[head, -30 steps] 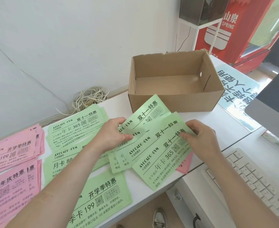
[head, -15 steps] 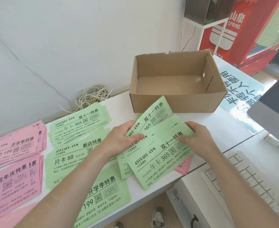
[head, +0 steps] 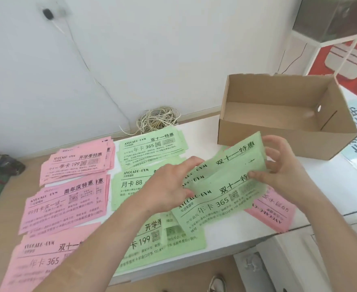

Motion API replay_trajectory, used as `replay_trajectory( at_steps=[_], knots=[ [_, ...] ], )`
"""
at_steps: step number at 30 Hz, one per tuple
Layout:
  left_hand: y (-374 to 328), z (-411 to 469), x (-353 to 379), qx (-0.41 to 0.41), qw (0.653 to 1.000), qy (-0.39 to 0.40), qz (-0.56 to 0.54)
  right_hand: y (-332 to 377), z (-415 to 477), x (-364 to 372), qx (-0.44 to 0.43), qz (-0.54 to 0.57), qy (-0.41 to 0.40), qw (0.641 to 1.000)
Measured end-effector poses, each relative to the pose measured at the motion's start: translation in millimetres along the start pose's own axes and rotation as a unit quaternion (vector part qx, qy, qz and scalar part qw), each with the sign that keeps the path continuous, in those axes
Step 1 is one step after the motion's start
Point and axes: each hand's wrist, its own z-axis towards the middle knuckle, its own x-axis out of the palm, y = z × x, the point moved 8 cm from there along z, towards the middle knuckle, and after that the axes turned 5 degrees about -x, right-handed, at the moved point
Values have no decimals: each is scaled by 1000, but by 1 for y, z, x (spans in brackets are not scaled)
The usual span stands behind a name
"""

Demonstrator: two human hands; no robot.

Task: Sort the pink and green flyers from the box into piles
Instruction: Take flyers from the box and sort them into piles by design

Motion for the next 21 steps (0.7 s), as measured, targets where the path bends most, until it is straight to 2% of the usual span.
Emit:
replay_trajectory(
  at_steps=[2, 6, 9, 11, 13, 15, 16, 18, 21],
  knots=[
    [14, -11, -21, -8, 1000, -15, -11, 19, 3, 24, -18, 16, 30, 999],
    [37, -30, -55, -6, 995, -70, -69, 52, 4, 53, -36, -44, 38, 998],
    [55, -41, -77, -3, 976, -117, -184, 69, -1, 58, -42, -47, 4, 998],
    [74, -48, -85, -17, 937, -143, -318, 76, -5, 57, -43, -22, -40, 998],
    [101, -55, -83, -47, 867, -151, -473, 80, -9, 64, -46, 13, -73, 996],
    [122, -60, -71, -77, 814, -113, -565, 79, -14, 80, -38, 32, -90, 995],
    [129, -63, -64, -87, 805, -88, -580, 76, -15, 90, -30, 36, -93, 995],
    [141, -69, -58, -91, 819, -72, -563, 69, -17, 113, -10, 42, -90, 995],
    [168, -73, -63, -113, 833, -127, -526, 55, -15, 144, 31, 78, -57, 995]
  ],
)
